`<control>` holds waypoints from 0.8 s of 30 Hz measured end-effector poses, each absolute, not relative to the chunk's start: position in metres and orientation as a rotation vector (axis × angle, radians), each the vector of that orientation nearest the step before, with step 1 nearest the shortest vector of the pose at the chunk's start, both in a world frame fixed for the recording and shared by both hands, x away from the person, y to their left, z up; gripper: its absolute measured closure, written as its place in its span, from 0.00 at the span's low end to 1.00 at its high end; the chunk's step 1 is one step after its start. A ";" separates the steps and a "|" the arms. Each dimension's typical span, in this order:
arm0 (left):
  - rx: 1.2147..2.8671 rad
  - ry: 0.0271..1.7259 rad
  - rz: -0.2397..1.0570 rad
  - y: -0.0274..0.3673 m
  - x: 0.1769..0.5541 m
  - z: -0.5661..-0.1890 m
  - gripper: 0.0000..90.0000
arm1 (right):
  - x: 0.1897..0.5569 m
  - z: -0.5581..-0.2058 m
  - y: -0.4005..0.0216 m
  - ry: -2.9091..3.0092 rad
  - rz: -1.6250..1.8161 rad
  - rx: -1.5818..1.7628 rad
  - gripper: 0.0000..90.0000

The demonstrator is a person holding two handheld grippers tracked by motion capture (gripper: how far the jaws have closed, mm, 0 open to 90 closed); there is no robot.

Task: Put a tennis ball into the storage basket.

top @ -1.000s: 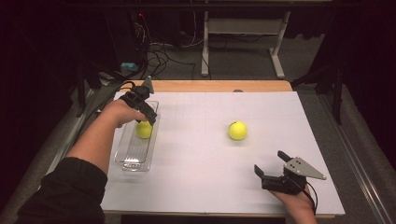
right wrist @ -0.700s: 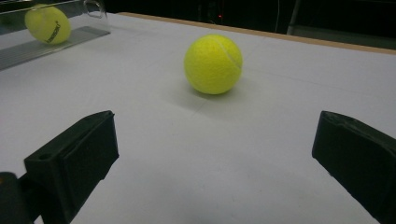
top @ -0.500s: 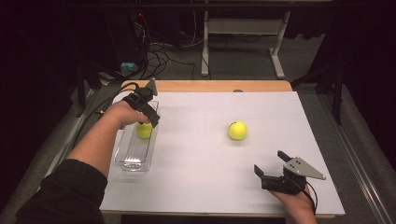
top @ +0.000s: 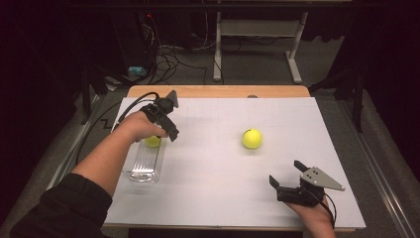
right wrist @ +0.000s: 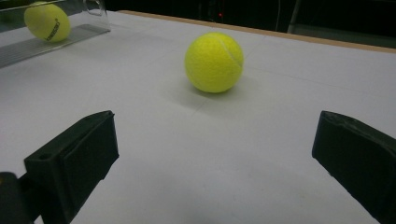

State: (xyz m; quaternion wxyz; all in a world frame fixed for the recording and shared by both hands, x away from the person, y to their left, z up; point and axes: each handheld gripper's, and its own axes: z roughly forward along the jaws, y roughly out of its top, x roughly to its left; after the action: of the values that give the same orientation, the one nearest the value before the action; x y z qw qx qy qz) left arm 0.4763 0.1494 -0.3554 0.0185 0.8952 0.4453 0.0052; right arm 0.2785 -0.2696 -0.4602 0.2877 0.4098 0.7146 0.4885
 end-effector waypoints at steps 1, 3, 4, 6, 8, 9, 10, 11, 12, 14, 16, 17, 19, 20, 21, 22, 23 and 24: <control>2.784 1.374 0.010 0.147 0.475 -0.355 0.01 | 0.279 -0.460 -0.270 1.909 1.303 1.094 0.01; 2.785 1.353 0.009 0.142 0.471 -0.355 0.01 | 0.279 -0.460 -0.269 1.911 1.303 1.096 0.01; 2.787 1.346 0.004 0.140 0.470 -0.355 0.01 | 0.279 -0.461 -0.269 1.911 1.302 1.094 0.01; 2.790 1.331 0.012 0.135 0.466 -0.355 0.01 | 0.279 -0.461 -0.269 1.914 1.302 1.092 0.01; 2.793 1.315 0.008 0.131 0.463 -0.356 0.01 | 0.279 -0.461 -0.269 1.915 1.300 1.092 0.01; 2.803 1.301 0.006 0.128 0.462 -0.356 0.01 | 0.279 -0.461 -0.269 1.916 1.300 1.091 0.01; 2.811 1.287 0.001 0.125 0.460 -0.357 0.01 | 0.279 -0.461 -0.269 1.917 1.301 1.093 0.01; 2.817 1.275 -0.001 0.122 0.458 -0.357 0.01 | 0.279 -0.461 -0.269 1.918 1.301 1.092 0.01; 2.820 1.262 -0.002 0.120 0.456 -0.357 0.01 | 0.279 -0.461 -0.269 1.918 1.301 1.092 0.01; 2.826 1.234 -0.015 0.114 0.452 -0.358 0.01 | 0.279 -0.461 -0.269 1.917 1.302 1.091 0.01; 2.826 1.205 -0.029 0.108 0.448 -0.358 0.01 | 0.279 -0.461 -0.269 1.917 1.301 1.090 0.01; 2.828 1.198 -0.034 0.106 0.446 -0.357 0.01 | 0.279 -0.461 -0.269 1.918 1.301 1.091 0.01; 2.825 1.182 -0.042 0.101 0.443 -0.358 0.01 | 0.279 -0.461 -0.269 1.918 1.302 1.091 0.01; 2.830 1.169 -0.048 0.098 0.441 -0.358 0.01 | 0.279 -0.461 -0.269 1.917 1.303 1.088 0.01; 2.834 1.159 -0.047 0.096 0.439 -0.358 0.01 | 0.279 -0.461 -0.269 1.916 1.305 1.088 0.01; 2.837 1.151 -0.046 0.095 0.438 -0.359 0.01 | 0.279 -0.461 -0.269 1.916 1.305 1.088 0.01; 2.842 1.140 -0.044 0.092 0.436 -0.359 0.01 | 0.279 -0.461 -0.269 1.916 1.304 1.088 0.01; 2.846 1.131 -0.043 0.090 0.434 -0.359 0.01 | 0.279 -0.461 -0.269 1.916 1.304 1.088 0.01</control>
State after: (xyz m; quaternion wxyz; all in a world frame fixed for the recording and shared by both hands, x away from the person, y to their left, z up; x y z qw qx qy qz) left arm 0.4343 0.0903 -0.3594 0.0394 0.9285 0.3691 -0.0140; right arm 0.2795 -0.2693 -0.4612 0.2865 0.4071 0.7170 0.4880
